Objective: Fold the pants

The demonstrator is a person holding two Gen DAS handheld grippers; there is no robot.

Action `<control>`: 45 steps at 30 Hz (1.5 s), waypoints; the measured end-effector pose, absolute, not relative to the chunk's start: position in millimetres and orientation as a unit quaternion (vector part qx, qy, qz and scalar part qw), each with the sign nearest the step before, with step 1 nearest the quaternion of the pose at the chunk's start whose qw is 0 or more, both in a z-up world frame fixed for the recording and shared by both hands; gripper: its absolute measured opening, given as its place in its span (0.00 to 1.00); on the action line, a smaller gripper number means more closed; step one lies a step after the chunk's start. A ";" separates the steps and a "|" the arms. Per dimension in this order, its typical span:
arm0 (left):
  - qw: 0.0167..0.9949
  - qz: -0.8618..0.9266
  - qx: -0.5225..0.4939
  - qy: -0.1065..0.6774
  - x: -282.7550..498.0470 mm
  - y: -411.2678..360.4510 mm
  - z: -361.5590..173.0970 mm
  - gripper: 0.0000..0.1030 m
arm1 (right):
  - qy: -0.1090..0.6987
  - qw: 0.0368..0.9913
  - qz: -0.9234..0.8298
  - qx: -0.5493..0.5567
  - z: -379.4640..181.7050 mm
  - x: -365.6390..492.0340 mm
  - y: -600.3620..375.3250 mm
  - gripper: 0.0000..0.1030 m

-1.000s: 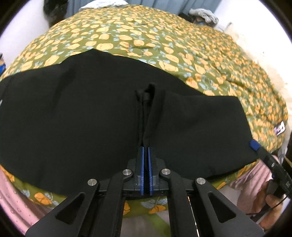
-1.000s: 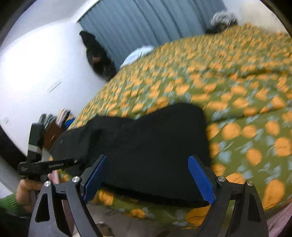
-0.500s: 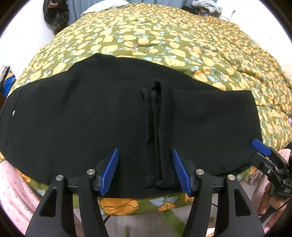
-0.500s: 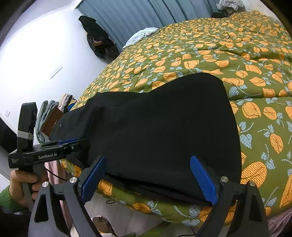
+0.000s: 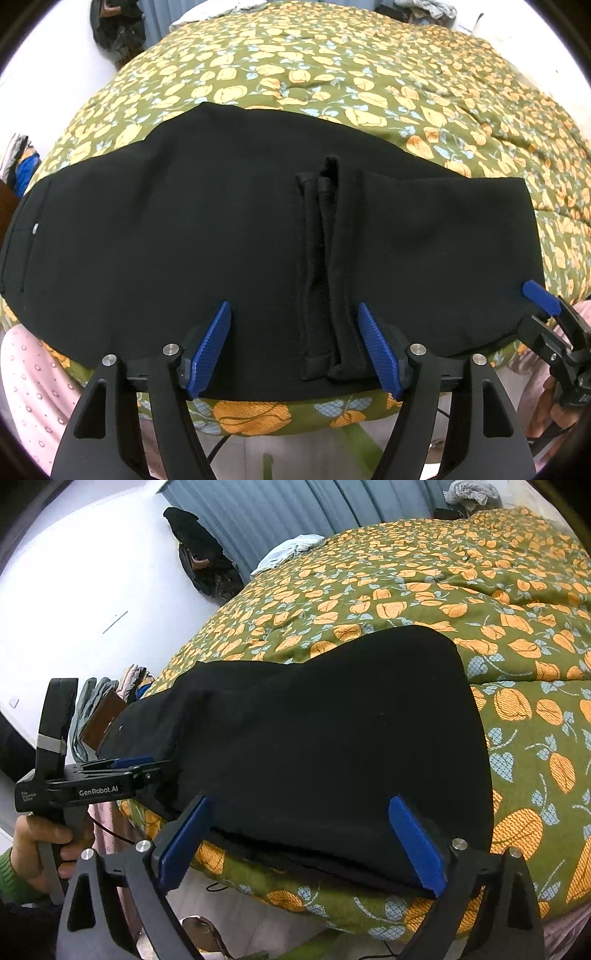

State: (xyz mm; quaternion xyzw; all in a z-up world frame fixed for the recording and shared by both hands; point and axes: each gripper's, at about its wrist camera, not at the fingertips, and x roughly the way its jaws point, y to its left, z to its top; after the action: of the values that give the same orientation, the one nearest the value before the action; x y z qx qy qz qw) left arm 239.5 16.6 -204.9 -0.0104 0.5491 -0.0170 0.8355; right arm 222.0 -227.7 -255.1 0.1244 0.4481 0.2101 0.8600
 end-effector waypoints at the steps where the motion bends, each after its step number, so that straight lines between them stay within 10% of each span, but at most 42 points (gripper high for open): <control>1: 0.835 -0.016 -0.011 0.550 239.5 17.1 -205.1 0.73 | 0.448 0.860 0.210 0.122 -255.3 221.9 -226.8 0.94; 15: 0.886 -0.040 -0.040 0.460 225.3 7.5 -147.4 0.83 | 0.451 0.862 0.205 0.107 -256.7 221.1 -221.3 0.97; 26: 0.840 -0.070 -0.003 0.538 247.9 -12.1 -214.4 0.77 | 0.433 0.873 0.219 0.059 -181.5 275.9 -231.8 0.97; 31: 0.841 -0.075 0.002 0.537 247.2 -14.7 -218.4 0.80 | 0.555 0.805 0.181 0.107 -257.4 342.6 -251.3 0.98; 40: 0.840 -0.077 -0.011 0.537 245.9 -6.7 -220.2 0.82 | 0.480 0.841 0.211 0.133 -196.1 281.5 -262.4 0.97; 45: 0.840 -0.078 -0.012 0.537 247.5 -7.9 -221.3 0.84 | 0.553 0.803 0.187 0.120 -254.9 245.9 -255.7 0.98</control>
State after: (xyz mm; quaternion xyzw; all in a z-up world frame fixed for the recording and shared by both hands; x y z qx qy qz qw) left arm 247.5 -7.9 -221.3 -0.0122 0.5375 -0.0778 0.8396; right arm 245.9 -255.7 -254.9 0.1199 0.5532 0.1870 0.8029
